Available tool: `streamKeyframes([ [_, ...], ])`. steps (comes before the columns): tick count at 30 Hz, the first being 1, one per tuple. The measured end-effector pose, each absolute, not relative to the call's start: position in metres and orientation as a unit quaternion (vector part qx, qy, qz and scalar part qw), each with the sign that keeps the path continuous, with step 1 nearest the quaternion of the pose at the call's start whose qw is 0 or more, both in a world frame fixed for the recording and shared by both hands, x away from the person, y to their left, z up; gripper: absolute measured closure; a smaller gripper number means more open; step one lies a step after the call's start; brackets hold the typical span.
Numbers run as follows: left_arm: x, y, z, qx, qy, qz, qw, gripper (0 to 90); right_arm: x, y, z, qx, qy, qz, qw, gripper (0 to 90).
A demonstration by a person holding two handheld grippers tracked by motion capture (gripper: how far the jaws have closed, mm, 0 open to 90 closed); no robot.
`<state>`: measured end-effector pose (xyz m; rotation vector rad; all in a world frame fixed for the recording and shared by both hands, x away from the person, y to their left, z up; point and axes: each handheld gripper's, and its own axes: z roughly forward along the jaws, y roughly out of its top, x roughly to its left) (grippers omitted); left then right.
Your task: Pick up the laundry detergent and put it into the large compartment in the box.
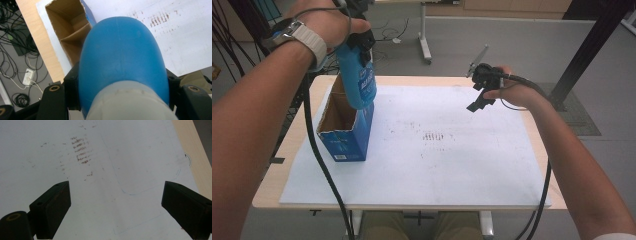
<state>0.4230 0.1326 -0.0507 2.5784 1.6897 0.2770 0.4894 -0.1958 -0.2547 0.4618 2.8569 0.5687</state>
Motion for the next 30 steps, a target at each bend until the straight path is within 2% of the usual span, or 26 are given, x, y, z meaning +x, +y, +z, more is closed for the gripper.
streamKeyframes([
  [30, 0.426, 0.157, -0.051, 0.802, 0.59, 0.09, 0.02, 37.9, 0.489, -0.197, -0.255, 0.157, 0.964, 0.19, 0.096, 8.7],
])
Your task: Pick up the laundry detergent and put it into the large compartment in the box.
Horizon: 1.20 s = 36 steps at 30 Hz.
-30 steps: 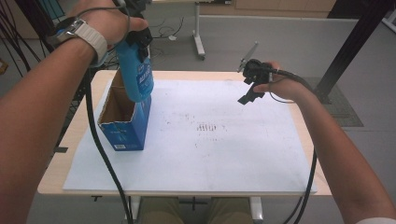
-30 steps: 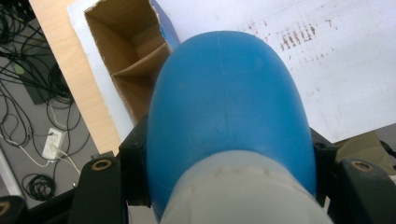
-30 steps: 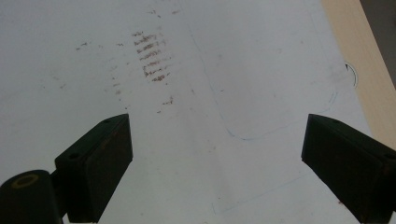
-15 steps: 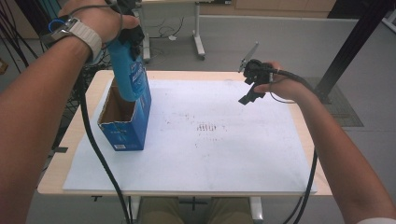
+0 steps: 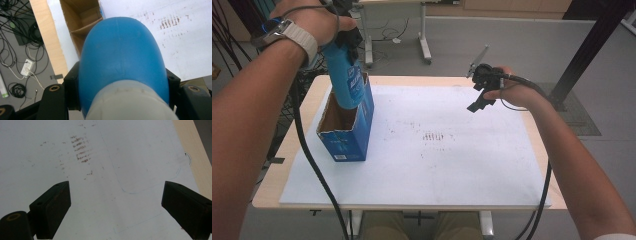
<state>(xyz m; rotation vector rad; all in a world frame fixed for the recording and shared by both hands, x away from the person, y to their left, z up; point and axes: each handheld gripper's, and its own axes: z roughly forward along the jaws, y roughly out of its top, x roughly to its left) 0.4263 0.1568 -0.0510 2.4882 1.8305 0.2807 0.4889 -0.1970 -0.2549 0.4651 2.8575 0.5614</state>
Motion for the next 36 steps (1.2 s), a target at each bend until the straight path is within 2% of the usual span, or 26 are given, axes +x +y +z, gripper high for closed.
streamKeyframes([
  [36, 0.436, 0.179, -0.067, 0.781, 0.617, 0.099, 0.014, 37.8, 0.489, -0.201, -0.259, 0.163, 0.963, 0.191, 0.094, 8.7],
])
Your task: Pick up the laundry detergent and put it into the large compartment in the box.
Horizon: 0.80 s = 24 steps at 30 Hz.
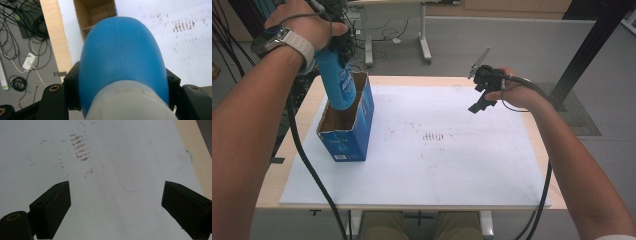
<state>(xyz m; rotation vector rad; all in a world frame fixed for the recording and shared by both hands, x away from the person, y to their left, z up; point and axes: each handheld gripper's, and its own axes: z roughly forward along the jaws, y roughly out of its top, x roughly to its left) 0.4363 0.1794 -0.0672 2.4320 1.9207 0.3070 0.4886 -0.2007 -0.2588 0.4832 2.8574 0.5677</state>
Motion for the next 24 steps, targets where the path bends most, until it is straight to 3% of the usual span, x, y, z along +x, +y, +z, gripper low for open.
streamKeyframes([
  [24, 0.444, 0.194, -0.085, 0.77, 0.63, 0.098, 0.011, 37.8, 0.489, -0.201, -0.261, 0.165, 0.963, 0.193, 0.092, 8.8],
])
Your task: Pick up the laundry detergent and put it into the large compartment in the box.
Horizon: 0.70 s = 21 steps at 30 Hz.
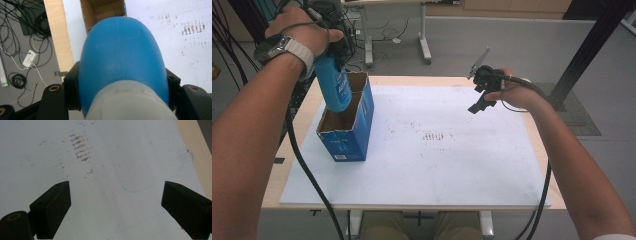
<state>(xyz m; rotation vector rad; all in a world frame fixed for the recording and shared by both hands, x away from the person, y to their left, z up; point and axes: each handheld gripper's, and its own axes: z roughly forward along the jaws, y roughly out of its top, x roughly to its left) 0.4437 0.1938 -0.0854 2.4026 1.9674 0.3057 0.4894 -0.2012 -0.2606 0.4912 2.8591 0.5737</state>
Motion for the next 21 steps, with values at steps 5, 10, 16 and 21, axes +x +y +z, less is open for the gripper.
streamKeyframes([
  [5, 0.445, 0.195, -0.092, 0.77, 0.631, 0.099, 0.009, 37.8, 0.489, -0.202, -0.261, 0.166, 0.963, 0.19, 0.092, 8.8],
  [10, 0.446, 0.197, -0.097, 0.769, 0.632, 0.097, 0.009, 37.8, 0.488, -0.203, -0.261, 0.167, 0.963, 0.19, 0.092, 8.8],
  [16, 0.447, 0.198, -0.104, 0.769, 0.633, 0.094, 0.008, 37.8, 0.488, -0.203, -0.262, 0.168, 0.963, 0.188, 0.091, 8.8],
  [21, 0.448, 0.2, -0.113, 0.768, 0.634, 0.093, 0.007, 37.8, 0.488, -0.205, -0.263, 0.171, 0.963, 0.189, 0.09, 8.8],
])
